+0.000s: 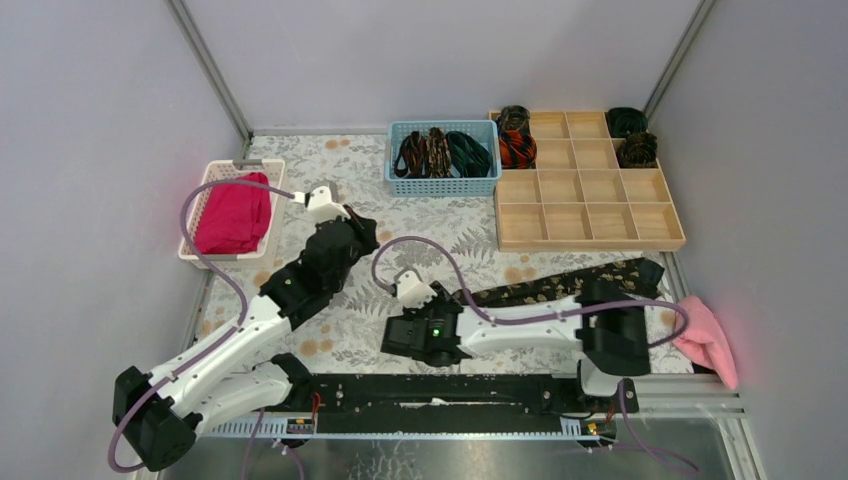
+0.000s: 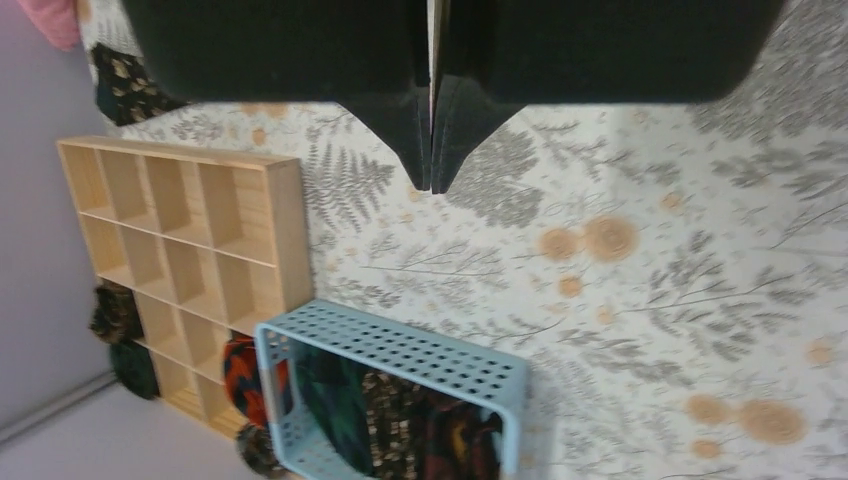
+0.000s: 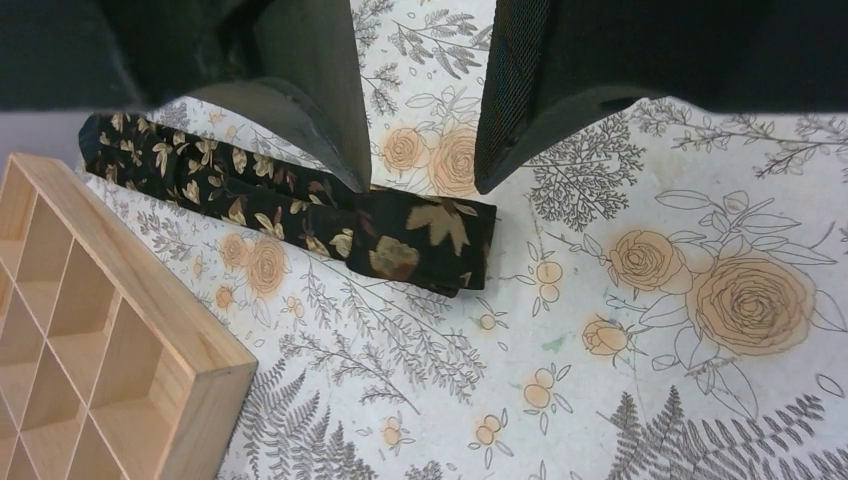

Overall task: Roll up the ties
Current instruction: Roll the tie at the center of the board.

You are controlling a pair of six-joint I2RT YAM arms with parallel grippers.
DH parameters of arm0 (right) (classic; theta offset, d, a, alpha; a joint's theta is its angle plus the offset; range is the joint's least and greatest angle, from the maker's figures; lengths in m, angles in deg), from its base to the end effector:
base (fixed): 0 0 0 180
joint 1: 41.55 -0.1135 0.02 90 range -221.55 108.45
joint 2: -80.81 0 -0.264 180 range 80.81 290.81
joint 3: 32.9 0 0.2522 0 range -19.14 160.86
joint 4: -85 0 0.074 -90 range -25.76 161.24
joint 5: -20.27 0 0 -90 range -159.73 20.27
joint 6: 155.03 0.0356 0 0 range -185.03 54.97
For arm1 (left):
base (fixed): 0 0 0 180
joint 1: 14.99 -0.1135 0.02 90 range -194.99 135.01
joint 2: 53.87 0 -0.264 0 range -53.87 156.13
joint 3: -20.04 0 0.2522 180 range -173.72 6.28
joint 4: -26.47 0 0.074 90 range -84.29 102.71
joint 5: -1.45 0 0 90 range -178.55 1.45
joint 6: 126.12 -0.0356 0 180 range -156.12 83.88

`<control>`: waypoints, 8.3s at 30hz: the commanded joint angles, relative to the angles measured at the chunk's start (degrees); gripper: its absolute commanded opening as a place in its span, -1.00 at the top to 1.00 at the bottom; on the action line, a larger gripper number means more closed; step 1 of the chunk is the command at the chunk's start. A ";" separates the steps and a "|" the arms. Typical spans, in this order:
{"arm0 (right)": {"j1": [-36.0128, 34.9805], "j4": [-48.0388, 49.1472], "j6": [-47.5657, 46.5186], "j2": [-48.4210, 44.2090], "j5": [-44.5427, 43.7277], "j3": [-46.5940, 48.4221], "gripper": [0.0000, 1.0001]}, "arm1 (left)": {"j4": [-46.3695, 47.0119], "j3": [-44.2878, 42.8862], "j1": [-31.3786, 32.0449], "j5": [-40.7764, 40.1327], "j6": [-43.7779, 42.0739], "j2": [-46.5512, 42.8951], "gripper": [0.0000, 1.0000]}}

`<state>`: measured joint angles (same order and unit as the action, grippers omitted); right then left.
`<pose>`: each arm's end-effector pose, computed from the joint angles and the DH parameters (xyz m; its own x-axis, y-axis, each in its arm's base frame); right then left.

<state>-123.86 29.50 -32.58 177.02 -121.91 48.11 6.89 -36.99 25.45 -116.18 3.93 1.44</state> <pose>0.0712 0.3169 0.2194 -0.4139 -0.6064 -0.6789 -0.4155 0.7894 -0.4518 0.1799 -0.1316 0.3058 -0.3323 -0.4658 -0.8201 0.0325 0.8633 -0.5036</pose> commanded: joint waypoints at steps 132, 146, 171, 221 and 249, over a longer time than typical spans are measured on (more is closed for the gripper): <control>38.53 33.97 15.32 -28.23 43.46 -43.07 0.29 | 27.62 -3.41 16.79 16.88 -4.63 48.00 1.00; 38.49 24.98 15.47 -38.20 38.21 -42.27 -0.24 | 28.42 -6.40 18.04 18.94 -4.74 52.73 1.00; 36.82 9.02 10.09 -57.82 45.43 -39.71 0.52 | 25.84 -10.00 18.01 16.00 -7.07 56.49 1.00; 23.39 32.51 13.59 -26.29 34.88 -42.70 1.00 | 30.19 2.13 20.55 22.61 -1.77 54.12 1.00; 20.70 3.59 12.14 -38.18 19.38 -23.42 0.83 | 18.29 -1.02 11.01 15.87 -2.38 41.94 1.00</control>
<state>-102.70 36.34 -18.31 136.80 -97.74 21.07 25.64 -40.64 35.59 -100.49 -0.16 47.12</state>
